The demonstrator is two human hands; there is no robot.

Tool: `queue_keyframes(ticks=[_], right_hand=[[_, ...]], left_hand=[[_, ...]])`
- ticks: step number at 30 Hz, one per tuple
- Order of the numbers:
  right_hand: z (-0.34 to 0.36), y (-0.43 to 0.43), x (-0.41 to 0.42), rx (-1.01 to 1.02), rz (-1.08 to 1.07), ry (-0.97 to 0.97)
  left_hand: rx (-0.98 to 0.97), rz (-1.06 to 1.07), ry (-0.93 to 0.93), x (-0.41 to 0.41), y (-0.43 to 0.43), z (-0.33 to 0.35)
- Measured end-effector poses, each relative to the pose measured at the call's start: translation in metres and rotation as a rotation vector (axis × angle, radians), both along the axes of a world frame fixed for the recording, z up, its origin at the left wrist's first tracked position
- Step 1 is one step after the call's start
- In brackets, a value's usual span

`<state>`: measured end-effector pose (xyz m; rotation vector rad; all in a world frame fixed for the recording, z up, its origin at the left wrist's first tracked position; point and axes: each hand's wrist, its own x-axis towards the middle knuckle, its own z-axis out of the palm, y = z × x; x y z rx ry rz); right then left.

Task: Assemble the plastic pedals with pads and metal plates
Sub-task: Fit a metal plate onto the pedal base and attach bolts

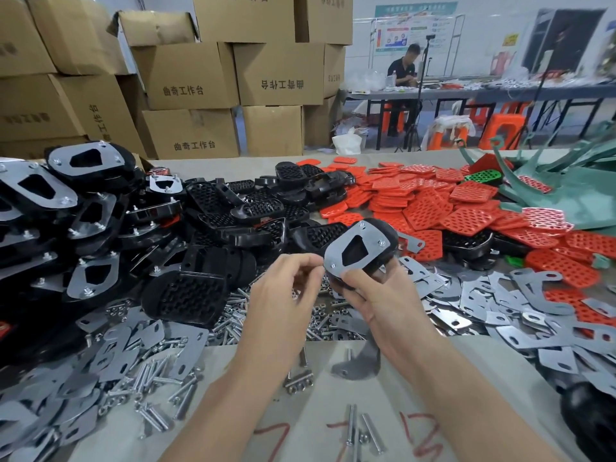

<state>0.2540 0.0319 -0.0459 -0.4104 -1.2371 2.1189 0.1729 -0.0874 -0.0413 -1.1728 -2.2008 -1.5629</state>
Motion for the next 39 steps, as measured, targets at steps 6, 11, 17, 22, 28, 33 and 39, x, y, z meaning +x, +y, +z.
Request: queue_keyframes(ticks=[6, 11, 17, 22, 28, 33, 39], right_hand=[[-0.0006, -0.0013, 0.0014, 0.132, 0.04, -0.078], [-0.0037, -0.0011, 0.0019, 0.172, 0.066, -0.108], [-0.0068, -0.0018, 0.001, 0.153, 0.064, -0.089], [-0.0081, -0.0011, 0.0017, 0.191, 0.055, -0.144], [-0.0085, -0.0026, 0.0018, 0.237, 0.043, -0.185], [-0.0074, -0.0035, 0.0022, 0.226, 0.026, -0.175], [-0.004, -0.0027, 0.0005, 0.163, 0.021, -0.115]], left_hand=[[-0.036, 0.0, 0.08, -0.0012, 0.0016, -0.0046], [-0.03, 0.001, 0.126, 0.0002, 0.0002, -0.0023], [-0.042, 0.012, 0.105, 0.0008, -0.0011, -0.0019], [-0.055, 0.038, 0.029, 0.0016, -0.0019, -0.0031], [-0.04, 0.042, 0.032, 0.0033, -0.0027, -0.0027], [-0.028, 0.064, 0.179, 0.003, -0.0026, -0.0026], [-0.037, -0.029, 0.174, 0.0001, -0.0016, -0.0051]])
